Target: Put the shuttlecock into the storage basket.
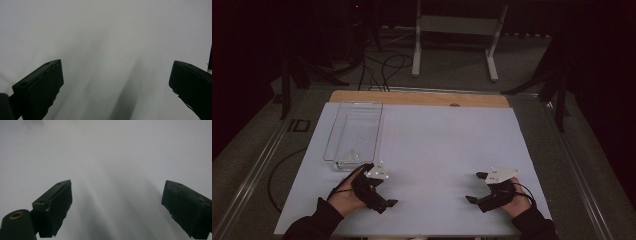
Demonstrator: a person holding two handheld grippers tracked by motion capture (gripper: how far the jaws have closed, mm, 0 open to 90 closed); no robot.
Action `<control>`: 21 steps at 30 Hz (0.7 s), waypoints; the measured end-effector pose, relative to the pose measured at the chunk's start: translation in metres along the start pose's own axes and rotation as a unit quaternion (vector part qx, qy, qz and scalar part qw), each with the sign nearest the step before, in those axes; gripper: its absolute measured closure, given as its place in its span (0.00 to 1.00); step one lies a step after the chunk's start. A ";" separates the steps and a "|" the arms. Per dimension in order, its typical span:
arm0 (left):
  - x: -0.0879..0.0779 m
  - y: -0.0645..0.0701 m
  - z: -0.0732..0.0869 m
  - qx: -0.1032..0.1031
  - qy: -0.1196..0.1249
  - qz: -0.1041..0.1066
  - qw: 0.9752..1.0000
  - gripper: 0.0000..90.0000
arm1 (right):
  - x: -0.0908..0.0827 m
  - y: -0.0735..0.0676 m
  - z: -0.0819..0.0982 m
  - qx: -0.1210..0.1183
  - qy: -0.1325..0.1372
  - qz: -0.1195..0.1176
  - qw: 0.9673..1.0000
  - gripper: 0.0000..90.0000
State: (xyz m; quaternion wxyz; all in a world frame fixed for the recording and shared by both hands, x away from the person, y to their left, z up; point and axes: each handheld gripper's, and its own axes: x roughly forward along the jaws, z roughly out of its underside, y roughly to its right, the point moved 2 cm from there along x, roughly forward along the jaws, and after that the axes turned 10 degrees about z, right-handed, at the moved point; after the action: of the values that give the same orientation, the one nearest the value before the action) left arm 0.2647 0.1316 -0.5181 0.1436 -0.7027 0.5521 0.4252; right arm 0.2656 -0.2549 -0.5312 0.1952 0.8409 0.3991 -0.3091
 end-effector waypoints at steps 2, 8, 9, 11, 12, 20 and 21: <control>-0.001 0.000 0.005 -0.001 -0.002 -0.005 1.000 0.00 | 0.000 0.000 0.000 0.000 0.000 -0.001 1.000 0.11; -0.009 -0.001 0.017 -0.013 0.014 -0.006 1.000 0.00 | 0.000 0.000 0.000 0.001 -0.001 0.000 1.000 0.11; -0.009 -0.001 0.018 -0.014 0.015 -0.007 1.000 0.00 | -0.001 0.000 0.000 0.002 -0.001 0.000 1.000 0.11; -0.011 -0.001 0.023 -0.016 0.022 -0.007 1.000 0.00 | -0.001 0.000 0.000 0.000 -0.001 0.001 1.000 0.11; -0.013 -0.001 0.027 -0.016 0.028 -0.008 0.999 0.00 | 0.000 0.000 0.000 0.001 -0.001 0.000 1.000 0.11; -0.019 -0.003 0.037 -0.024 0.060 -0.022 0.998 0.00 | 0.000 -0.001 0.000 0.000 -0.002 -0.001 1.000 0.11; -0.020 -0.004 0.039 -0.024 0.060 -0.024 0.998 0.00 | 0.000 -0.001 0.000 -0.001 -0.002 -0.001 1.000 0.11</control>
State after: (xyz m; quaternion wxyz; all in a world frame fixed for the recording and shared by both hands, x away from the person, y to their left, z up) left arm 0.2503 0.1718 -0.5275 0.1029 -0.7431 0.5325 0.3920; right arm 0.2648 -0.2546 -0.5315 0.1961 0.8396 0.4000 -0.3110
